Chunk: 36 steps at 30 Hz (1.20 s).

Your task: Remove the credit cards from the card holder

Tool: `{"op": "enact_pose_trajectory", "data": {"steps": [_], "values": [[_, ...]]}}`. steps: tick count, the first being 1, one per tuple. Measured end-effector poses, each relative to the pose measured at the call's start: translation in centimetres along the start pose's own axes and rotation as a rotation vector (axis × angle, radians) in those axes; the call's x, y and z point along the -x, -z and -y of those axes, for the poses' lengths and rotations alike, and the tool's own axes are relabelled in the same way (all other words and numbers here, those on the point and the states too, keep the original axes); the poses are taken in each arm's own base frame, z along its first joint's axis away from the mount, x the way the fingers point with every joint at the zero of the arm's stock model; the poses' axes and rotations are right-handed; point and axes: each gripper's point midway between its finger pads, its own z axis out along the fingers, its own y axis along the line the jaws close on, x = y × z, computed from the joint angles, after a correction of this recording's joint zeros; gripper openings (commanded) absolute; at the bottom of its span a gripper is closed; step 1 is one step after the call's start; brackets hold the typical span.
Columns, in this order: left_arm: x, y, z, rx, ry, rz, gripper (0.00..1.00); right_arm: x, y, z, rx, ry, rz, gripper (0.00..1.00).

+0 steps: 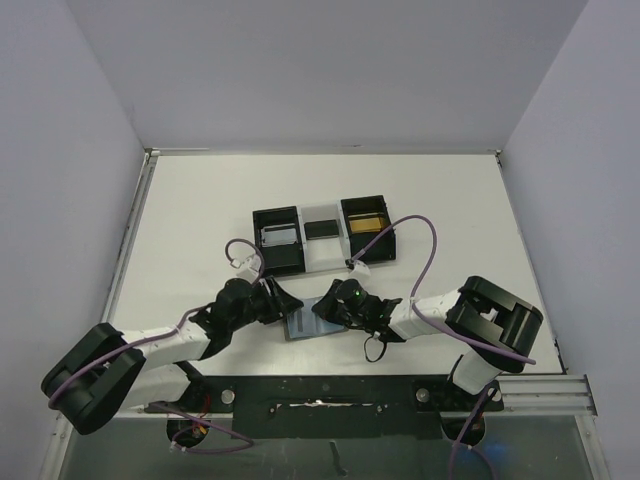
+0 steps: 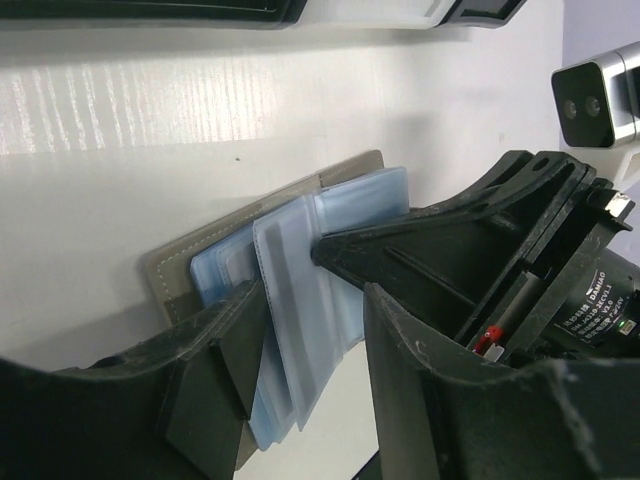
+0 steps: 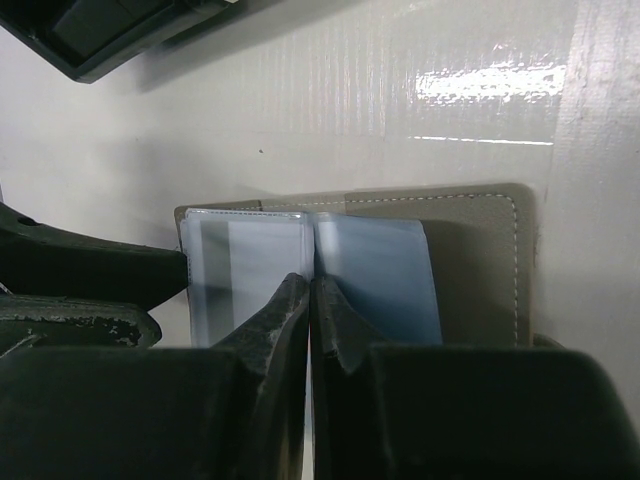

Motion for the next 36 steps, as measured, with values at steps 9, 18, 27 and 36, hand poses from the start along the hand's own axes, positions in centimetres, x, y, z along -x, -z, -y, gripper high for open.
{"op": "enact_pose_trajectory", "data": {"steps": [9,18,27,36], "values": [[-0.7,-0.5,0.4,-0.039,0.016,-0.028,0.26,0.0,0.0,0.0,0.001,-0.004,0.000,0.00],[-1.3,-0.3,1.5,-0.097,0.031,-0.067,0.26,0.1,0.5,0.0,0.008,0.044,-0.012,0.16],[-1.8,-0.1,1.6,-0.106,0.034,-0.097,0.28,1.5,3.3,-1.6,0.044,0.128,0.000,0.36],[-3.0,-0.9,2.1,-0.117,0.038,-0.170,0.32,5.5,6.7,-0.4,-0.083,0.147,0.112,0.40]]}}
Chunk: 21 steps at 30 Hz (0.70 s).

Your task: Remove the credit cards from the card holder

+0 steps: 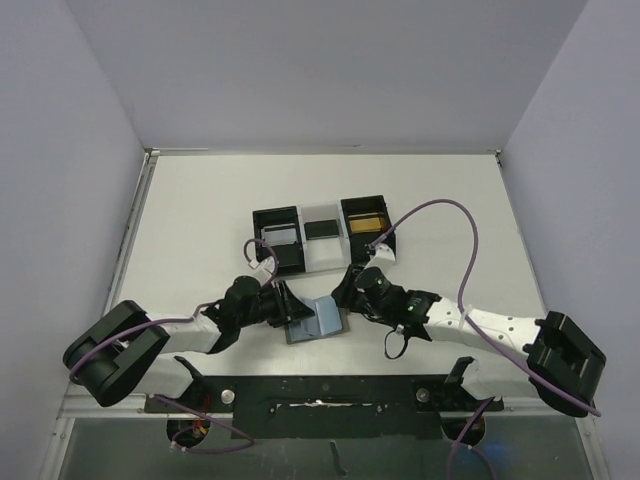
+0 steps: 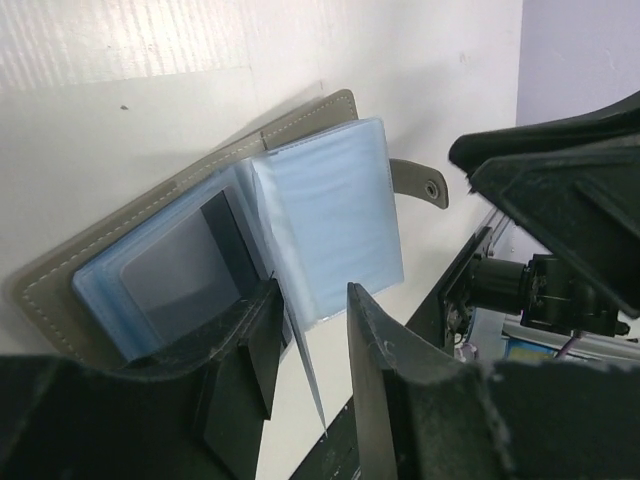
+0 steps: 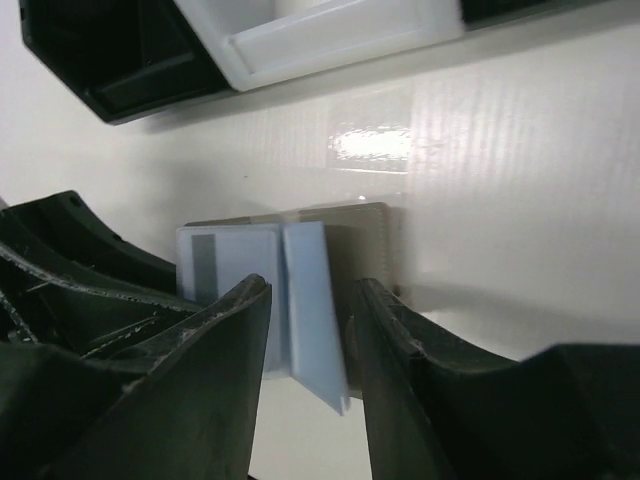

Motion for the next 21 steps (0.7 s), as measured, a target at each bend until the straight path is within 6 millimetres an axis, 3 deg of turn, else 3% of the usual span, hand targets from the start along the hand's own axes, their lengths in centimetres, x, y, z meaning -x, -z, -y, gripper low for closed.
{"op": "enact_pose_trajectory", "data": {"steps": [5,10,15,21], "values": [[-0.5,-0.7,0.6,-0.009,-0.006,-0.026,0.42,1.2,1.5,2.1,-0.042,-0.019,0.034,0.46],[-0.5,-1.3,1.7,-0.028,-0.020,-0.037,0.49,1.2,2.7,3.0,-0.007,-0.041,0.056,0.51],[-0.5,-1.8,2.5,-0.041,-0.033,-0.042,0.53,1.1,3.2,2.5,0.053,-0.045,0.055,0.52],[-0.9,-1.9,3.1,-0.041,-0.055,-0.045,0.55,1.4,3.5,0.7,0.144,-0.035,0.053,0.52]]}}
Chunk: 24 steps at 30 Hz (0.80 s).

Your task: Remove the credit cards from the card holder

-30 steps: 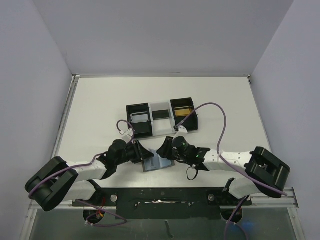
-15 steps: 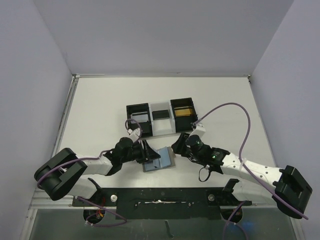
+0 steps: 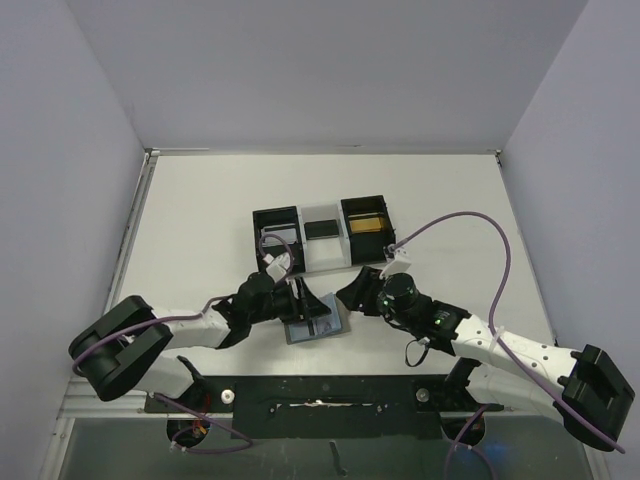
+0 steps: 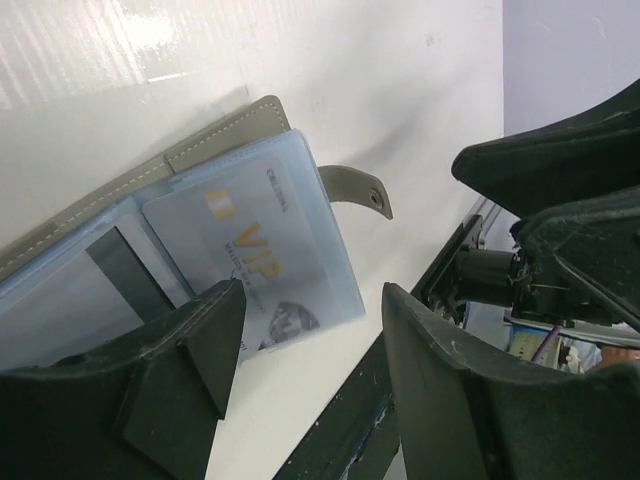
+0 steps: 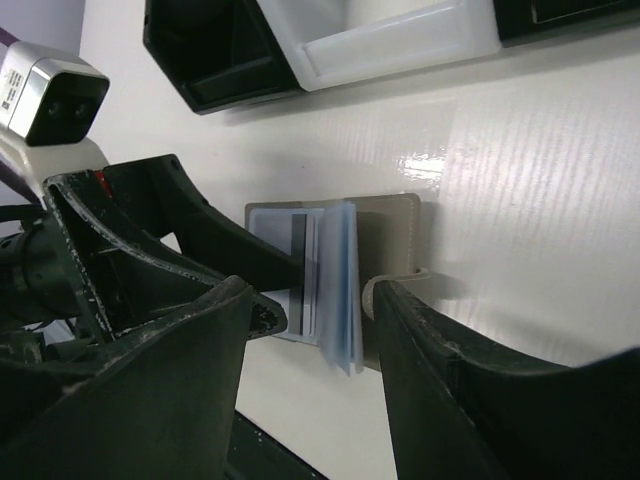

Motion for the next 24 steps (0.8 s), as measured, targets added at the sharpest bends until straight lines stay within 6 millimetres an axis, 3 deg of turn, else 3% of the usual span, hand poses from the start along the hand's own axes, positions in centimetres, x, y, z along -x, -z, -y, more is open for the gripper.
{"op": "enact_pose_trajectory", "data": {"steps": [15,19,24], "values": [[1.9,2.9,-0.7,0.060,-0.015,0.155,0.54,0.1,0.2,-3.1,0.161,-0.003,-0.015,0.50],[1.9,3.0,-1.2,0.074,0.009,0.168,0.49,-0.8,-0.3,-3.7,0.200,0.001,-0.055,0.38],[1.3,3.2,-2.4,0.099,0.037,0.171,0.44,-4.2,-2.5,-2.0,0.124,0.014,-0.203,0.36]]}}
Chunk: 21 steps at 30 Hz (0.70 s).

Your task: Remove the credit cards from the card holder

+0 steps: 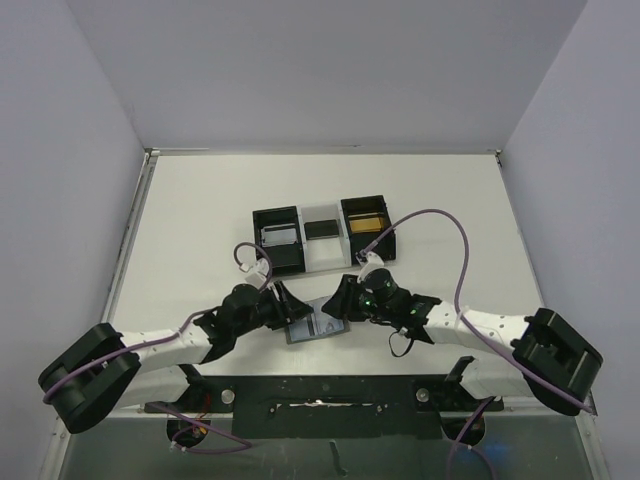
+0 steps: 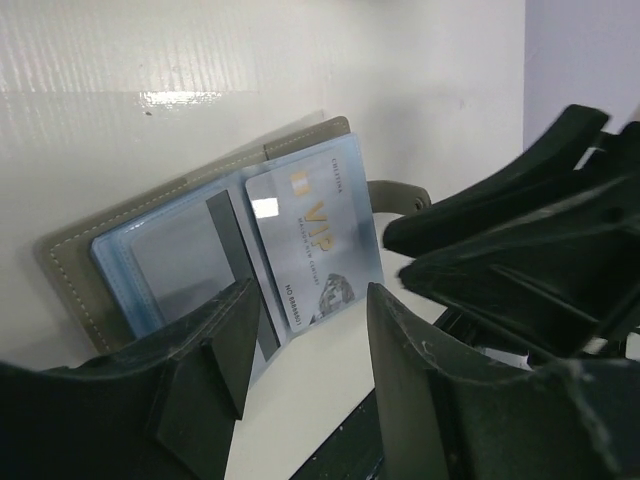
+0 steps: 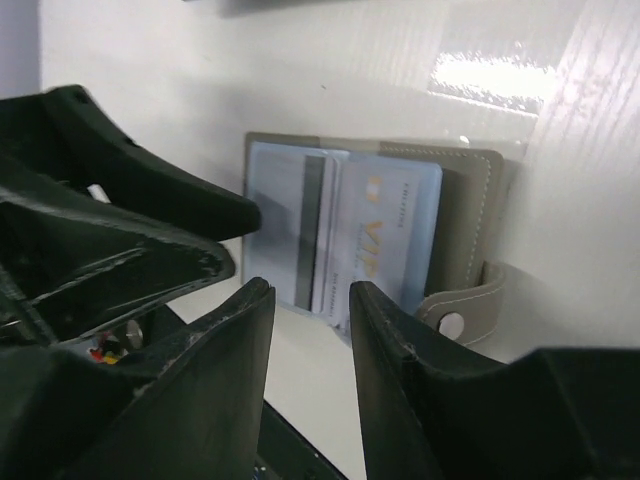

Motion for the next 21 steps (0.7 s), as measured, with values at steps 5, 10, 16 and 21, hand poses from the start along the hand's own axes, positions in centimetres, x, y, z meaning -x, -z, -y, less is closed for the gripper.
{"op": "enact_pose_trajectory", "data": {"steps": [5,10,16,21], "values": [[-0.5,-0.3,0.3,-0.018,-0.006,-0.029,0.43,-2.3,-1.1,3.4,-0.144,-0.019,-0.087,0.37],[-0.9,-1.3,1.0,-0.038,-0.025,-0.077,0.42,-3.1,-1.1,5.9,-0.253,-0.025,-0.105,0.37],[-1.6,-2.8,-0.2,-0.005,-0.014,-0.103,0.32,-3.0,-1.3,5.9,-0.241,-0.043,-0.080,0.36],[-1.8,-2.9,-1.2,0.030,0.028,-0.091,0.32,-2.9,-1.6,5.8,-0.218,-0.065,-0.061,0.38]]}}
